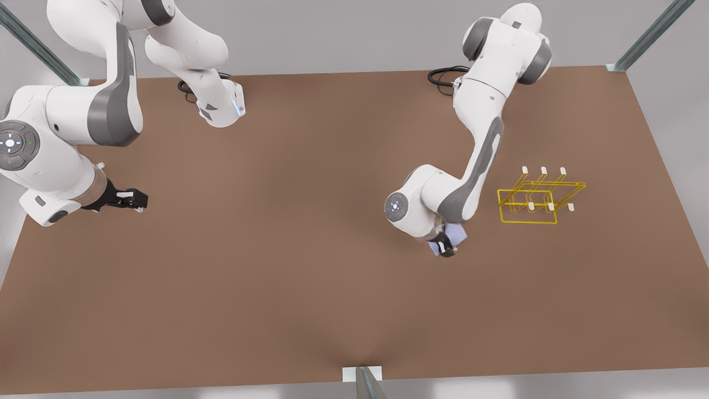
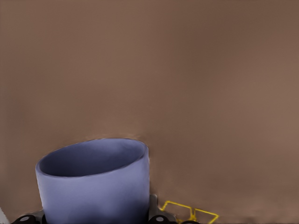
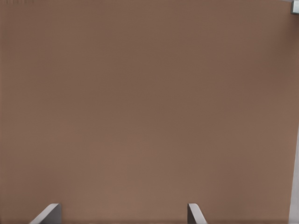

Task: Place the cup on the cup holder

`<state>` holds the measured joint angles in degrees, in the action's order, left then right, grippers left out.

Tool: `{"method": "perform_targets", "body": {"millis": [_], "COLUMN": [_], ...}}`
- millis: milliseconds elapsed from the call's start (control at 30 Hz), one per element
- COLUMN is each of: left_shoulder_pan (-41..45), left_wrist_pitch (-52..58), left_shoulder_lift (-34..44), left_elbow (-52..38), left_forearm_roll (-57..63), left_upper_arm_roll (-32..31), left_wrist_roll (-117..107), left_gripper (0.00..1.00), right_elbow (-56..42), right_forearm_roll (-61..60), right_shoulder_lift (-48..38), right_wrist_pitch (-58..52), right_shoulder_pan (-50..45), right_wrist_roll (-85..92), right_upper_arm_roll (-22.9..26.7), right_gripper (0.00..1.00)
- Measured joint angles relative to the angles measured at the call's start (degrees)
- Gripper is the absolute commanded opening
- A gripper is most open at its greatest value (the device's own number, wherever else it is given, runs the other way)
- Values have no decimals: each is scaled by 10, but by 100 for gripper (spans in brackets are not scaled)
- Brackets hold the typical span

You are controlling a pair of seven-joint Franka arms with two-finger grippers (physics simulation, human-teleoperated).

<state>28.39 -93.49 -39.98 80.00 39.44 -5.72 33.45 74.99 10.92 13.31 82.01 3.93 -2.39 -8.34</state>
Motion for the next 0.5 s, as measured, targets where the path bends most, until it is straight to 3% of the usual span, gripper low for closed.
{"method": "perform_targets", "body": {"millis": [233, 500], "left_shoulder_pan": [16, -16], "left_wrist_pitch": [185, 267], "left_shoulder_lift": [-28, -42], "left_elbow": [-1, 69], "left_forearm_roll": [325, 424], "left_upper_arm_roll": [1, 8], "left_wrist_roll": [48, 109], "left_gripper": [77, 77], "right_elbow": [0, 0], "right_forearm_roll": [0, 0], "right_shoulder_lift": [0, 0], "right_wrist_pitch": [0, 0], "right_shoulder_pan": [-3, -4], "right_wrist_roll": [0, -1], "right_upper_arm_roll": [0, -1], "right_gripper": [100, 100]}}
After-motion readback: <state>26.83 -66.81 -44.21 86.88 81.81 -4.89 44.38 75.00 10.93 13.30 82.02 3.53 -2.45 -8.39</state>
